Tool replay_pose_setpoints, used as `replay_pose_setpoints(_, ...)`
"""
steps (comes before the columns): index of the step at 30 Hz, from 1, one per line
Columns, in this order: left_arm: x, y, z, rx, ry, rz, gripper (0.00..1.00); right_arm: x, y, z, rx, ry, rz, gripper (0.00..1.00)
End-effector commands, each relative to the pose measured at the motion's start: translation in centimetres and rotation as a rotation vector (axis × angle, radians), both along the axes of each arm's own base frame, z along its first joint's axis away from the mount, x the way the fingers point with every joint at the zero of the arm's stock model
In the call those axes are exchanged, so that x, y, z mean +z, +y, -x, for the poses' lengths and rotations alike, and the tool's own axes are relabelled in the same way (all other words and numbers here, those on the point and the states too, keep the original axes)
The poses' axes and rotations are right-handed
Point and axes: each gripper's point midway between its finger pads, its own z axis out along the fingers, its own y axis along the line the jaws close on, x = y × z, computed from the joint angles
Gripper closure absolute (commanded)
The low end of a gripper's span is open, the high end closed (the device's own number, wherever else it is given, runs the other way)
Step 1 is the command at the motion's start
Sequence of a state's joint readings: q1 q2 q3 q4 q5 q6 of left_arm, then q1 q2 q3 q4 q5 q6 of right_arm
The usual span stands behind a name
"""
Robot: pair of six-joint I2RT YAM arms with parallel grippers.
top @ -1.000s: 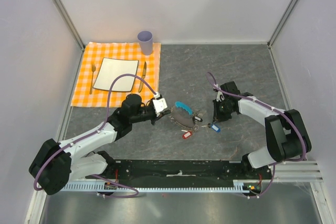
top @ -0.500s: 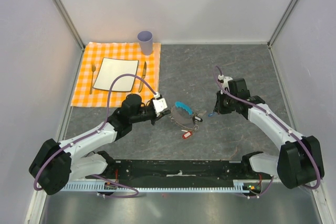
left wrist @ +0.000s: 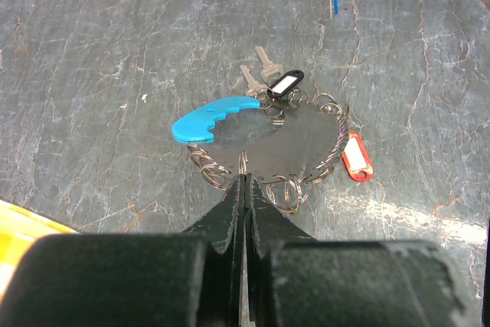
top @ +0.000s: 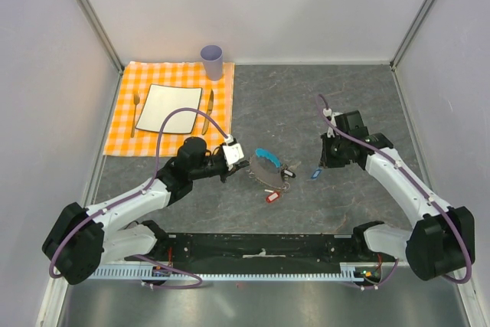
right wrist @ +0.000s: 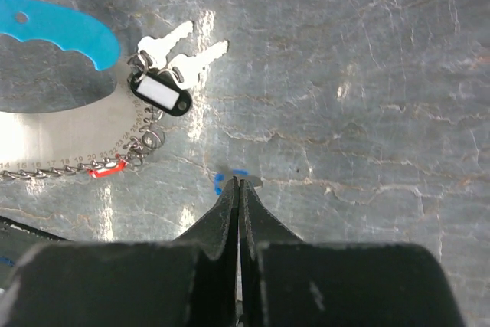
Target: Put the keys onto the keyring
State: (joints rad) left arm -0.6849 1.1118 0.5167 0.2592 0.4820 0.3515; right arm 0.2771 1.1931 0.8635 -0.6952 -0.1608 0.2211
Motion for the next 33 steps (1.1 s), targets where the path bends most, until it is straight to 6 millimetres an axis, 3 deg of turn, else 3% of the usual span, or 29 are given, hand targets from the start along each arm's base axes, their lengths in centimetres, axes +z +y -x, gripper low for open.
replay_pose_setpoints(1,2.2,-0.7,0.0,-0.021,-0.021,0.060,0.98,-0.2,-1.4,1.5,-0.073,0.096,0.064,1.00)
replay_pose_setpoints(6,2.1,-0.7,0.0,-0.025,-0.019,0.054,0.98,-3.0,-2.1,1.3,-0.079,0.206,0.136,1.00)
replay_pose_setpoints(11,2.0,-0.6,-0.1,-0.018,-0.019,0.044,0.98,-5.6,-1.9,-2.2,-0.067,0.220,0.187,0.99)
replay_pose_setpoints(19,1.8,-0.5,-0.2,-0.016,-0.019,0.036,0.98,-6.7,-1.1,-6.6,-0.097,0.149,0.192,0.97)
replay_pose_setpoints(27,1.8,-0.6,-0.1,-0.021,-0.018,0.037,0.98,-8.3,-1.5,-7.5,-0.110,0.145,0.227,0.88)
replay_pose_setpoints(33,1.9,-0.6,0.0,-0.023,-0.017,0.040,0.98,-7.4,-1.5,-8.2,-0.130,0.099,0.215,0.73)
